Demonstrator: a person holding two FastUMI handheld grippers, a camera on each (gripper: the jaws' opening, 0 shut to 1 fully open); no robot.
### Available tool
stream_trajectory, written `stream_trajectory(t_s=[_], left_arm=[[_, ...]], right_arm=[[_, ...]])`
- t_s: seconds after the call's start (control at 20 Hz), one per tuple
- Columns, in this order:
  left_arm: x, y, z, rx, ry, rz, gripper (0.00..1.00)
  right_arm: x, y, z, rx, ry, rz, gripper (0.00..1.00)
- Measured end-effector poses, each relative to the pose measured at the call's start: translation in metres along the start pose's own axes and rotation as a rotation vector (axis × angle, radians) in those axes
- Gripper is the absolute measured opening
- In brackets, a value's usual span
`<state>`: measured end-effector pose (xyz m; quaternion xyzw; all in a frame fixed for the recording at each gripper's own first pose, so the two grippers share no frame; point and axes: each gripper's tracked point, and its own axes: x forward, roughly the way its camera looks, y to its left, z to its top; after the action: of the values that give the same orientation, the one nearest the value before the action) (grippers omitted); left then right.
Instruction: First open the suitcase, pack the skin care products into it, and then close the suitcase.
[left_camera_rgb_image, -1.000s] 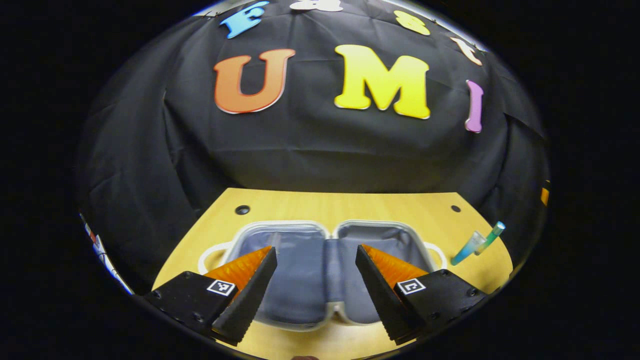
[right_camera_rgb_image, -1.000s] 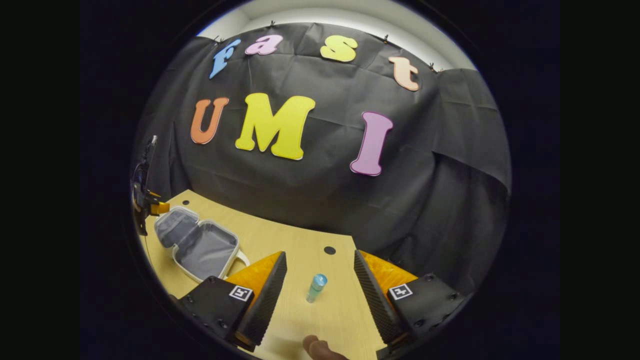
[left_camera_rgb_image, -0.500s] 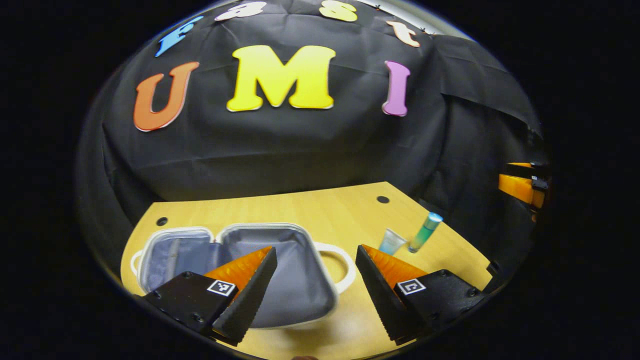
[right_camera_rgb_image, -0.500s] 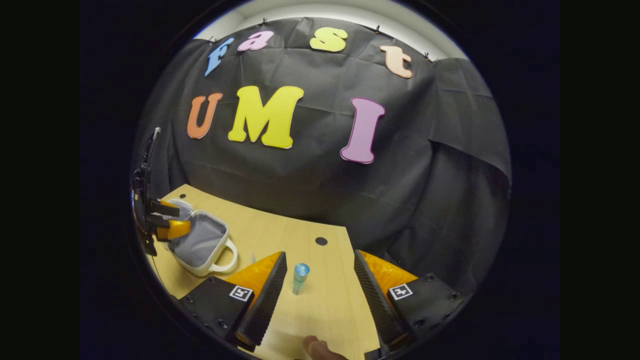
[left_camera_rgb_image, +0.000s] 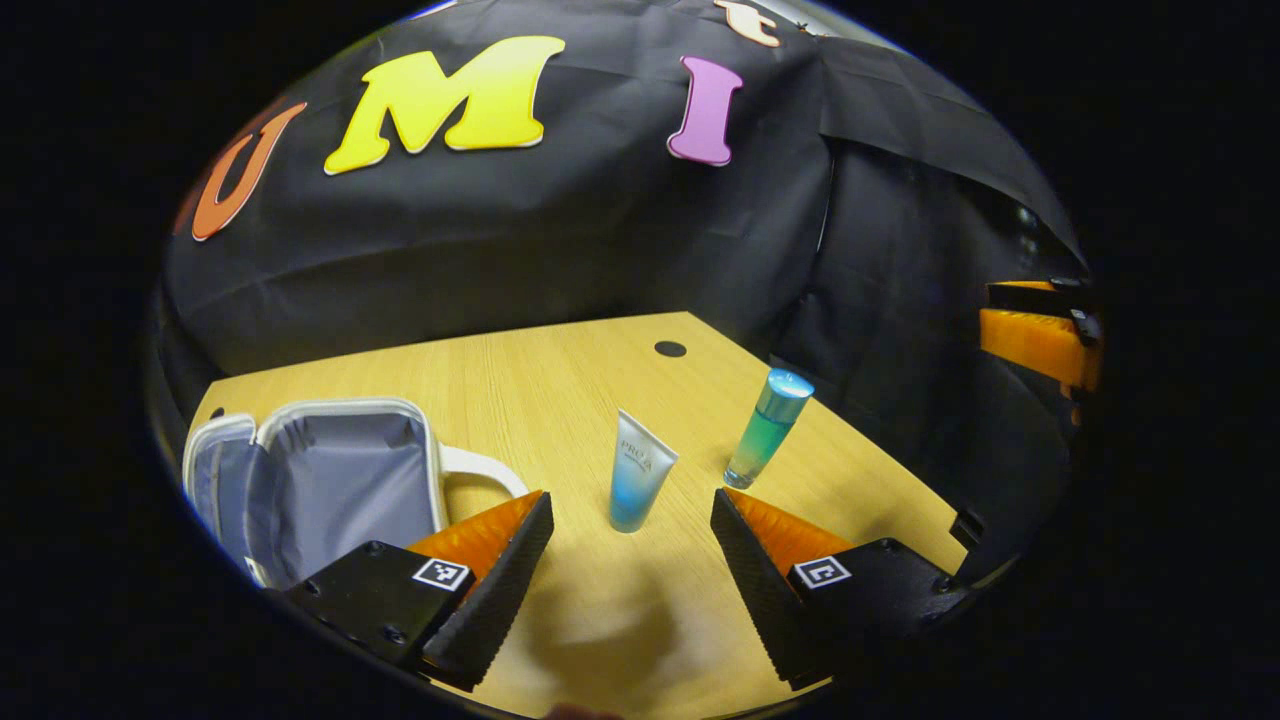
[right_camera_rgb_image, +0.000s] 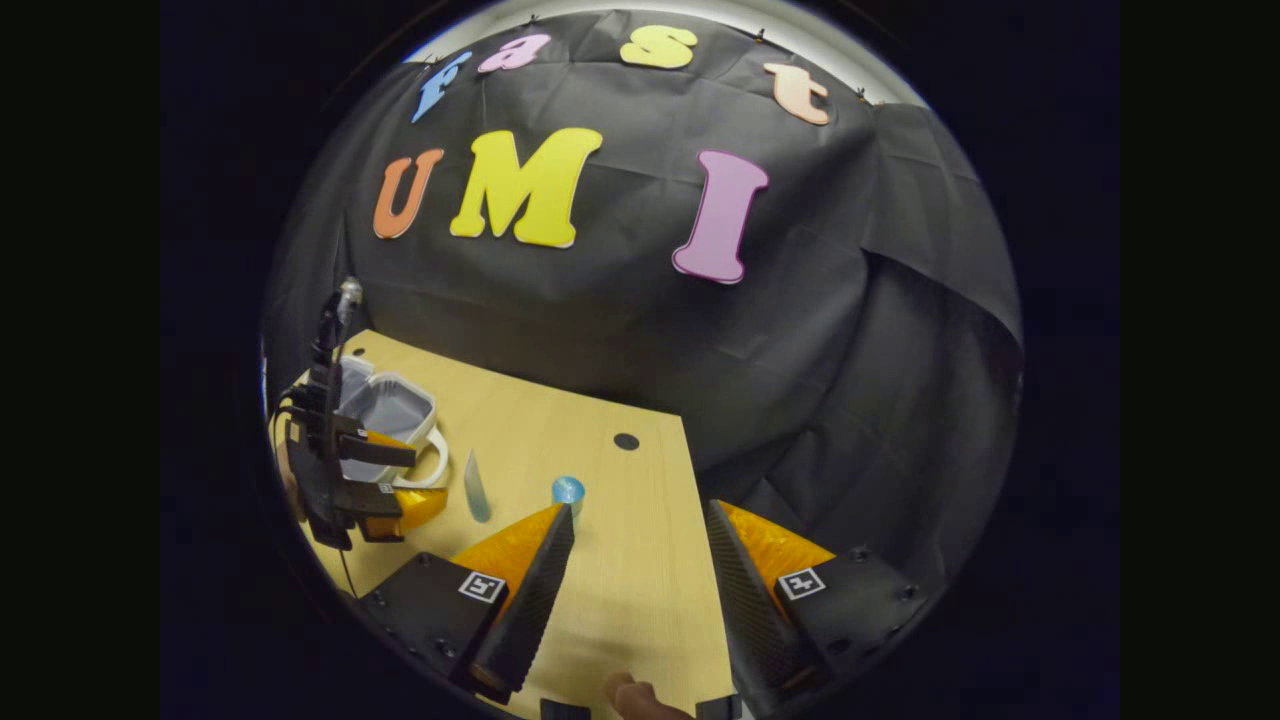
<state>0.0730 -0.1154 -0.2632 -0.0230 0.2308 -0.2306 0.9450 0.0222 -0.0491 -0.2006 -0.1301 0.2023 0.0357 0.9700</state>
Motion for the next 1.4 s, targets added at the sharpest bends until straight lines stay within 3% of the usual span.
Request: stream_trajectory(t_s=[0.25, 0.55, 0.75, 0.8, 0.85, 0.9, 1.15, 1.35, 1.4], left_arm=[[0.056, 0.000, -0.023, -0.071, 0.049, 0.053, 1.00], [0.096, 0.010, -0.022, -0.026, 0.047, 0.147, 0.97], [0.108, 0.018, -0.020, -0.011, 0.032, 0.195, 0.75], [0.110, 0.018, -0.021, -0.020, 0.033, 0.194, 0.59], [0.112, 0.014, -0.025, -0.035, 0.045, 0.179, 0.63], [0.116, 0.015, -0.026, -0.042, 0.046, 0.181, 0.51], [0.122, 0.005, -0.022, -0.065, 0.043, 0.105, 0.50], [0.110, 0.006, -0.024, -0.087, 0.092, 0.139, 0.48], [0.104, 0.006, -0.019, -0.101, 0.085, 0.149, 0.41]], right_arm=[[0.033, 0.003, -0.031, -0.039, 0.065, 0.045, 0.80], [0.073, 0.013, -0.050, -0.046, 0.093, 0.127, 0.80], [0.091, 0.015, -0.054, -0.056, 0.091, 0.160, 0.80], [0.093, 0.015, -0.055, -0.052, 0.091, 0.165, 0.80], [0.094, 0.015, -0.055, -0.049, 0.091, 0.171, 0.80], [0.095, 0.015, -0.056, -0.049, 0.090, 0.176, 0.80], [0.100, 0.018, -0.058, -0.053, 0.089, 0.193, 0.80], [0.106, 0.037, -0.052, -0.039, 0.071, 0.240, 0.81], [0.109, 0.044, -0.050, -0.040, 0.066, 0.250, 0.80]])
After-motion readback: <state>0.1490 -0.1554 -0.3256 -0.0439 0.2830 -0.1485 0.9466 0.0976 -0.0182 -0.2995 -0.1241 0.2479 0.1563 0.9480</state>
